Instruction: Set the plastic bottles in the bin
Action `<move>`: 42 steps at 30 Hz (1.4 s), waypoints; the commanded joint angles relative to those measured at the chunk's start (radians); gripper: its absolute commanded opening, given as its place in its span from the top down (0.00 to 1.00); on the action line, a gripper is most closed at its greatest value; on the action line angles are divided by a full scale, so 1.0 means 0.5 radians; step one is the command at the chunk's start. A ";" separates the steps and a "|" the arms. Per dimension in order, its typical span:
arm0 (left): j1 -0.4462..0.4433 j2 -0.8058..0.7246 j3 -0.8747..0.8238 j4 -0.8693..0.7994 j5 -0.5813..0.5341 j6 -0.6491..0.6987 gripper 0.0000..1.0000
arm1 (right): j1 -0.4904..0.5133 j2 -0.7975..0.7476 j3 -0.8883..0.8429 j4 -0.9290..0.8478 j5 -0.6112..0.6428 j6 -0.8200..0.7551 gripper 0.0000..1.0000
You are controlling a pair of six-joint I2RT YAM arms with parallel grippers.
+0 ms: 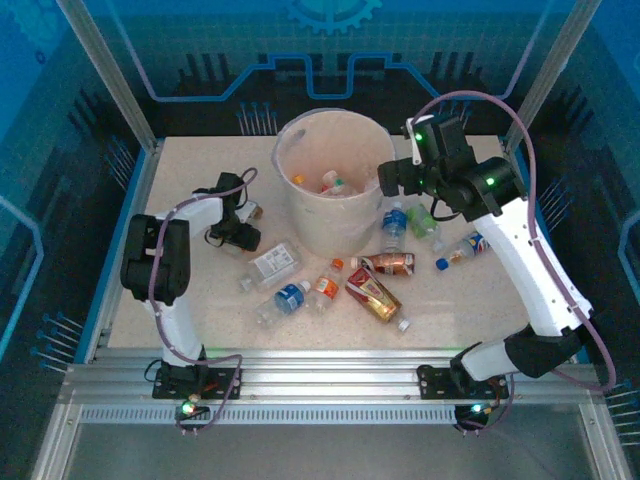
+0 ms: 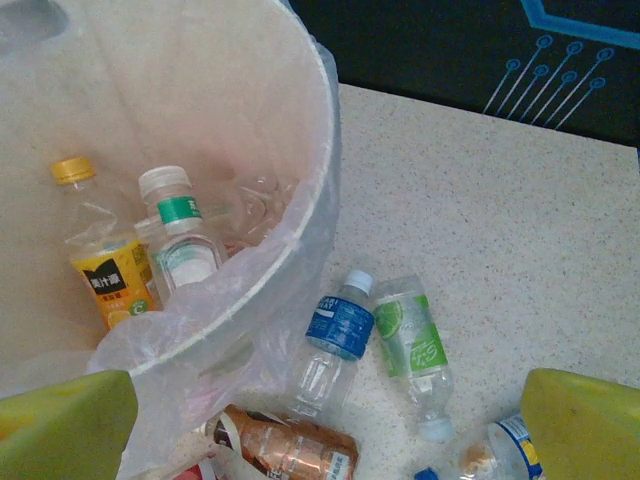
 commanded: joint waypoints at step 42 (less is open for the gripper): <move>-0.137 -1.302 0.251 0.307 0.123 -0.788 0.54 | -0.295 -0.642 -1.073 0.300 0.175 0.395 0.00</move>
